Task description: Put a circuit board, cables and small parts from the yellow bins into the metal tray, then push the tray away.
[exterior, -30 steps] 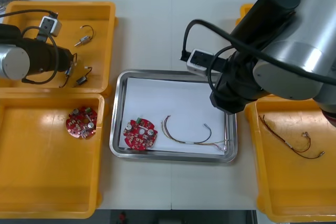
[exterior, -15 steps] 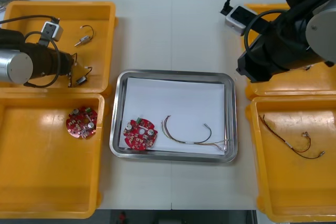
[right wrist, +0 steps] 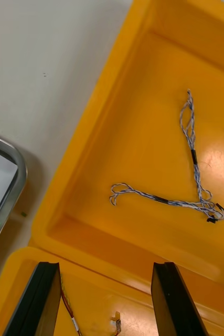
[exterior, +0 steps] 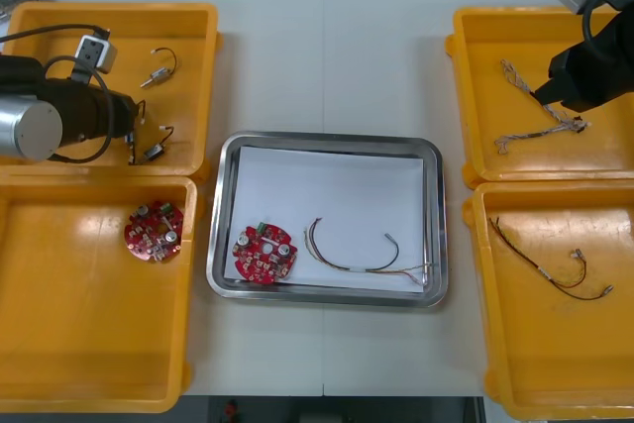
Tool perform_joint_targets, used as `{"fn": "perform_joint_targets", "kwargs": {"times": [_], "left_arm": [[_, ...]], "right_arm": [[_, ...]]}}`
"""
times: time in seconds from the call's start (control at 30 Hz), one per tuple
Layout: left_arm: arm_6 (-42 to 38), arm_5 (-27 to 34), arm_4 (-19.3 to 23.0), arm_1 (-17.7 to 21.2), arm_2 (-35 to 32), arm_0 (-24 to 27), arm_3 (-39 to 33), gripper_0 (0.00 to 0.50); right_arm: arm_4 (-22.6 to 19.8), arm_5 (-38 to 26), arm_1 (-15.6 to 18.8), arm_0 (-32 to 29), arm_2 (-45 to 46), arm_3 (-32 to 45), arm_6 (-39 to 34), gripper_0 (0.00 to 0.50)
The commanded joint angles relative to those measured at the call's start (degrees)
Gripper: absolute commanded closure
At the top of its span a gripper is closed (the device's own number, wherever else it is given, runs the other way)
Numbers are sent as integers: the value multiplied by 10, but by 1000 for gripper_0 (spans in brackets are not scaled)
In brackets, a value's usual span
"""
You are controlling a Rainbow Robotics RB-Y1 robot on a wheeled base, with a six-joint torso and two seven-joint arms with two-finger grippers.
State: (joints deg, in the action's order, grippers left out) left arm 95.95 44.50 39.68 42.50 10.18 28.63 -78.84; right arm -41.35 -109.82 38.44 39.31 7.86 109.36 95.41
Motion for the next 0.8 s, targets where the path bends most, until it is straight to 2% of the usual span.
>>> {"fn": "perform_joint_targets", "kwargs": {"times": [0.03,0.37,0.4,0.5,0.53,0.57,0.8], "left_arm": [[26,-8,3,-4,8,-15,-5,67],[29,-11,-1,-4,9,-23,-6,77],[29,-12,-1,-4,8,-23,-5,136],[29,-13,0,-4,8,-23,-5,239],[30,-13,4,-4,8,-23,-5,419],[30,-13,7,-4,8,-23,-5,500],[34,-13,16,1,7,-23,-6,500]], "right_arm": [[27,-2,25,-1,35,-19,15,0],[42,-2,26,-1,54,-71,18,0],[46,-2,26,-2,53,-79,22,0],[53,-2,25,-2,52,-94,28,0],[56,-2,25,-2,52,-102,29,0],[56,-2,25,-1,52,-111,29,0],[58,-2,20,-1,52,-144,26,0]]}}
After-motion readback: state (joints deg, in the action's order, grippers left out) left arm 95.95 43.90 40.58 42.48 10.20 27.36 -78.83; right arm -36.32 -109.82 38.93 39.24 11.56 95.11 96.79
